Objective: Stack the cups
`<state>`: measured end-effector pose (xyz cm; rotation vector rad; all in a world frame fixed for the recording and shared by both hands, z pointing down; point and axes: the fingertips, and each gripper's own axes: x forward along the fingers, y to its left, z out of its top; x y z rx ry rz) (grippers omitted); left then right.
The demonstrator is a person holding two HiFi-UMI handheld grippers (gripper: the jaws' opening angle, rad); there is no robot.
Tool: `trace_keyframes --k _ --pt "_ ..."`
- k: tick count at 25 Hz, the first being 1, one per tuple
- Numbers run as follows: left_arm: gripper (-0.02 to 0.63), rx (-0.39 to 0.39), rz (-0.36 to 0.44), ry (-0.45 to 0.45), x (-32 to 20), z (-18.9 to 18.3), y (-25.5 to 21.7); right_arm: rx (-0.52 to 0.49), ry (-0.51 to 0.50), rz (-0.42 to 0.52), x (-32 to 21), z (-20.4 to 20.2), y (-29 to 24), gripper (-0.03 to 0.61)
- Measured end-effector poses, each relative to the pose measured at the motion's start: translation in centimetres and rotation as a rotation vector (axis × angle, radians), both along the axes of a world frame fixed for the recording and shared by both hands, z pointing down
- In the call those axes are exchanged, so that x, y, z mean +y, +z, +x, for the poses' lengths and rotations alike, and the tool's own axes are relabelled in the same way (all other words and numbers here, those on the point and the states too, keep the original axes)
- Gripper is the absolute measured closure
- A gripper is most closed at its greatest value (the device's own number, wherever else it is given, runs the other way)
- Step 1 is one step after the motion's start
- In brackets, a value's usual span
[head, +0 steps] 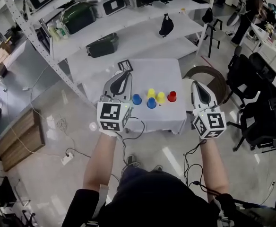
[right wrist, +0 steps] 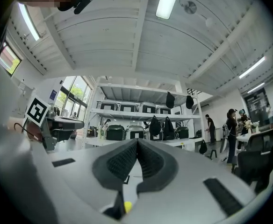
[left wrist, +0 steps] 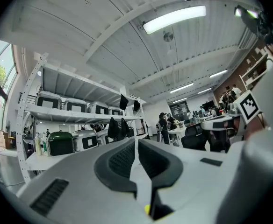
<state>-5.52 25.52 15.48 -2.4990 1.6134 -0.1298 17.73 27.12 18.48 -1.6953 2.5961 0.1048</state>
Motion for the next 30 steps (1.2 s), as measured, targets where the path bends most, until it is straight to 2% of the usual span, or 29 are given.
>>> trace_keyframes --k 7,9,12,15,23,30 --pt "0.576 0.007 0.004 -0.027 1.4 -0.4 0.5 0.006 -0.035 0.017 0.0 0.2 0.5 0.577" --pt "0.462 0.007 -0.008 -0.021 1.0 -0.5 0.8 0.021 -0.047 0.03 -0.3 -0.4 0.5 0.549" --pt "0.406 0.006 -0.027 -0.022 0.1 -1.1 1.6 0.028 -0.048 0.025 -1.2 -1.1 0.9 0.451" --pt "0.403 0.019 -0.043 -0.022 -1.4 -1.8 2.6 0.033 -0.034 0.008 -2.4 -1.3 1.6 0.422" --pt "0.403 0.045 -0.1 0.037 -9.0 -3.4 5.8 0.075 0.01 -0.049 -8.8 -2.3 3.7 0.414" --pt "0.403 0.045 -0.139 0.117 -15.7 -5.5 8.6 0.086 0.075 -0.038 -14.1 -4.4 5.0 0.414"
